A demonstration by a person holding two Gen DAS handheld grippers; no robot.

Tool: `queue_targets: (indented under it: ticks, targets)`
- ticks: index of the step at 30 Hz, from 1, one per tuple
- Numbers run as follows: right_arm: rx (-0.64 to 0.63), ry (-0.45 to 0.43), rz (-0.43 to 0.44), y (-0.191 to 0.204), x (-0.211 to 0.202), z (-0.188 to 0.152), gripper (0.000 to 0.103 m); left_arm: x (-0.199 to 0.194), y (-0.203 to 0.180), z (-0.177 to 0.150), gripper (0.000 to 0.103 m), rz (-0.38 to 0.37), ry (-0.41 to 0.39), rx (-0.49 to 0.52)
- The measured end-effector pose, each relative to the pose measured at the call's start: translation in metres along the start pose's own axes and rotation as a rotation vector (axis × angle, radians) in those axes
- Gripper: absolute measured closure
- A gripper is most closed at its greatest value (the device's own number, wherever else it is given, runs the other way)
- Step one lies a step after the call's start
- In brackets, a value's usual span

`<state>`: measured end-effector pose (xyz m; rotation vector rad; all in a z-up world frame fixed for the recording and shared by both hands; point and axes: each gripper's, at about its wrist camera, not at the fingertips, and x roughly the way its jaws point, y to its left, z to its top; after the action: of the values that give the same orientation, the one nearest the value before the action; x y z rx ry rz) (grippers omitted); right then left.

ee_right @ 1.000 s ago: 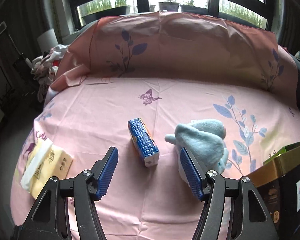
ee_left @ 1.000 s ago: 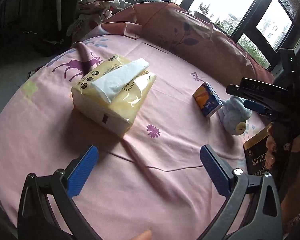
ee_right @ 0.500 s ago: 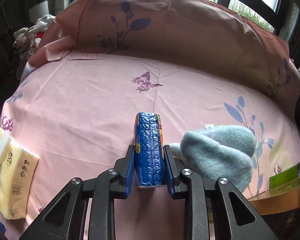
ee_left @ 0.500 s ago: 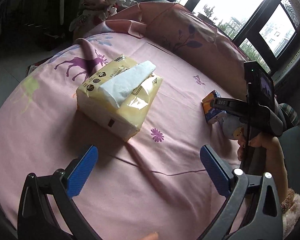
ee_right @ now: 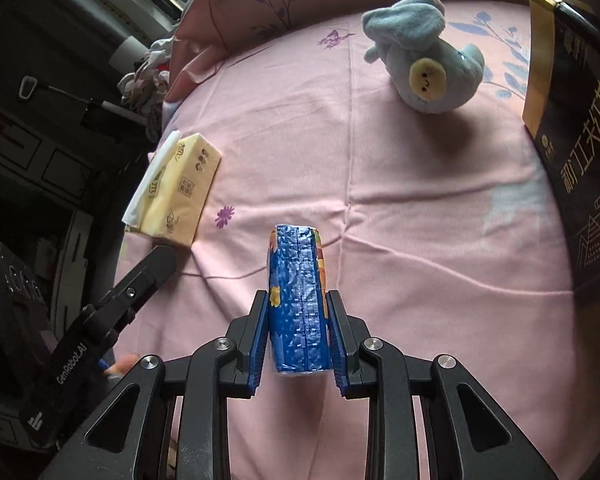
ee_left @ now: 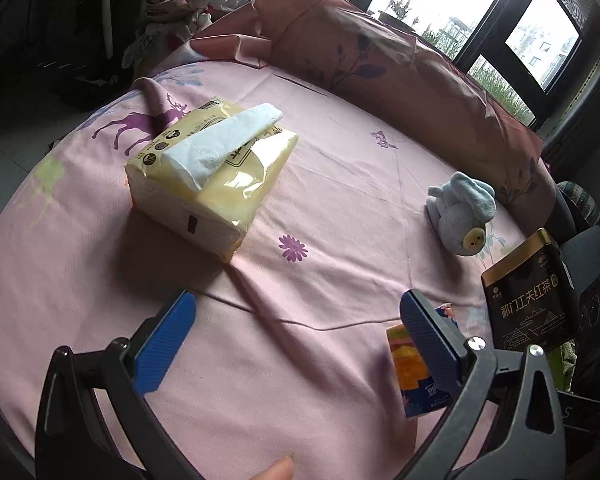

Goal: Organize soft objects
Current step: 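Grasp the blue tissue packet with the right gripper and lift it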

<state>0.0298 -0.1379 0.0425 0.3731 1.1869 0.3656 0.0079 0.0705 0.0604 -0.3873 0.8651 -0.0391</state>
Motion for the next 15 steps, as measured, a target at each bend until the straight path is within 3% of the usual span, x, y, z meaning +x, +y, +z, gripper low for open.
queue_targets:
  ticks: [4, 6, 7, 9, 15]
  targets:
    - [-0.013, 0.008, -0.03, -0.01, 0.002, -0.011, 0.069, 0.007, -0.011, -0.008, 0.001, -0.011, 0.044, 0.036]
    - [-0.008, -0.026, -0.093, -0.017, -0.007, -0.011, 0.049, 0.009, -0.017, -0.012, 0.002, -0.027, 0.062, 0.054]
    - [-0.004, -0.052, -0.099, -0.02, -0.012, -0.008, 0.044, 0.01, -0.021, -0.015, 0.002, -0.038, 0.069, 0.07]
    - [0.012, -0.096, -0.047, -0.027, -0.024, -0.004, 0.034, 0.012, -0.028, -0.02, 0.002, -0.05, 0.085, 0.102]
    - [0.012, -0.132, 0.048, -0.037, -0.033, 0.003, 0.033, 0.024, -0.052, -0.04, 0.013, -0.137, 0.203, 0.184]
